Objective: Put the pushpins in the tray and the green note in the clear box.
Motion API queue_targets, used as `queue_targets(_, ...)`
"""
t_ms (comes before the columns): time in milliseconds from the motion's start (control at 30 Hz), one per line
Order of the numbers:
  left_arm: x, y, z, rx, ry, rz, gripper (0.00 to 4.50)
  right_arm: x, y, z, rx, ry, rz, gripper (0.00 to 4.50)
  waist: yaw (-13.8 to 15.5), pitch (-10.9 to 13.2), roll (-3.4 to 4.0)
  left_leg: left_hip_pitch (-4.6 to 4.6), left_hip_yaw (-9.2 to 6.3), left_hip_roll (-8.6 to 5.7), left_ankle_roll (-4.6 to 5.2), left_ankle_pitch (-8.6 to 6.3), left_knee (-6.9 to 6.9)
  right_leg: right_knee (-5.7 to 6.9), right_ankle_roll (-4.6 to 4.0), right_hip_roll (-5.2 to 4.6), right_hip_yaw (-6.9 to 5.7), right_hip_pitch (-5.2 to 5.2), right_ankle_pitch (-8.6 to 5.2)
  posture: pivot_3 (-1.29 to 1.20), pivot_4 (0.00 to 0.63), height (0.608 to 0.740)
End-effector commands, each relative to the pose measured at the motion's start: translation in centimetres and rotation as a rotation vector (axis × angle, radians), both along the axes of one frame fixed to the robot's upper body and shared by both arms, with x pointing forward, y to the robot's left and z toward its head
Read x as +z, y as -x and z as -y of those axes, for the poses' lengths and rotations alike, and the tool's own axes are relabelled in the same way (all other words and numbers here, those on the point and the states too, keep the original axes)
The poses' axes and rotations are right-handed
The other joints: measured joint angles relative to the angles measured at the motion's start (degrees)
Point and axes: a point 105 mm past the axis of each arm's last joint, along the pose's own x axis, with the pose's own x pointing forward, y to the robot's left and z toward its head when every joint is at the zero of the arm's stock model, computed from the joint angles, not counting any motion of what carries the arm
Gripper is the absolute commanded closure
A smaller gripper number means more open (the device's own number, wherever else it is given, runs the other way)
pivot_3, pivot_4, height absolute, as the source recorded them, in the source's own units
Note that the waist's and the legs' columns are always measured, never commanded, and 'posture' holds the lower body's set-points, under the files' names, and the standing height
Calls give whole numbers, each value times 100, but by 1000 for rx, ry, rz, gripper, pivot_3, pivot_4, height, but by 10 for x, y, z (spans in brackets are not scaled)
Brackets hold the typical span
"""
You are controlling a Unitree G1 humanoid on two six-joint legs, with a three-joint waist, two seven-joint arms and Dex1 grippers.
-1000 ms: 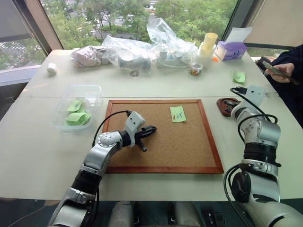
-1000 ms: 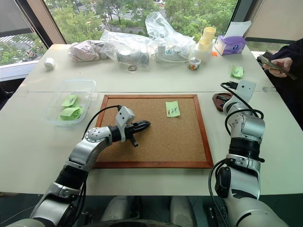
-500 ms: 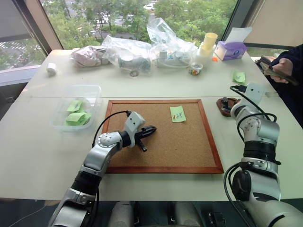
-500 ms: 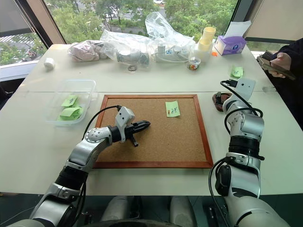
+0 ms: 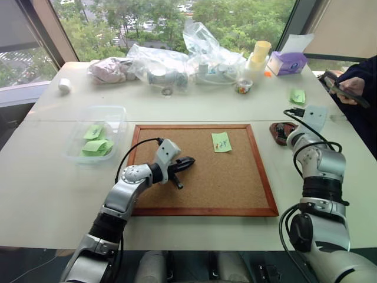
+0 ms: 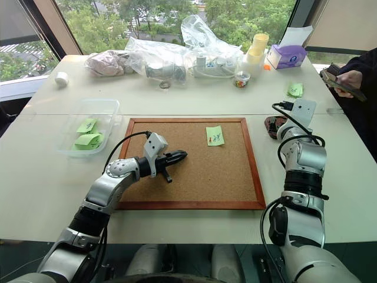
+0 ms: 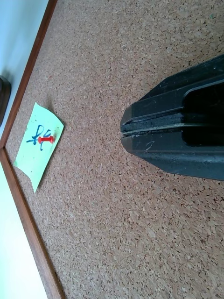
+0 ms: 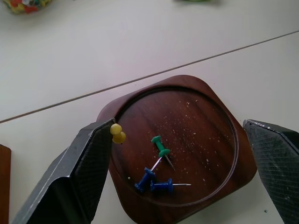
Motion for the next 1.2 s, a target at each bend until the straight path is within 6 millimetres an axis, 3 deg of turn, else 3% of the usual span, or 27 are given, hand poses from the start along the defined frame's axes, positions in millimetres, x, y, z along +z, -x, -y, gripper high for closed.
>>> queue_targets(33,-27,6,-5,17,-52,-96,4500,9,1,9,-24,53,20,54,-1,0,0,0,0,0,0,0,0,0,0,0,0,0,0,0,150,740)
queue_targets(667,-27,6,-6,20,-53,-94,4500,13,-1,9,-20,72,14,54,0,0,0,0,0,0,0,0,0,0,0,0,0,0,0,0,150,740)
queue_targets(867,-27,6,-4,16,-53,-92,4500,-2,3,7,-4,76,-56,54,2,0,0,0,0,1,0,0,0,0,0,0,0,0,0,0,150,740)
queue_targets(1067,-27,6,-4,16,-54,-91,4500,21,-2,4,19,97,37,54,0,0,0,0,-1,0,0,0,0,-1,0,0,0,1,0,0,150,740)
queue_targets(1200,-27,7,-4,15,-55,-92,4500,54,-5,-11,117,186,161,54,2,1,2,0,-1,0,0,0,0,-1,0,-1,0,0,0,0,150,740)
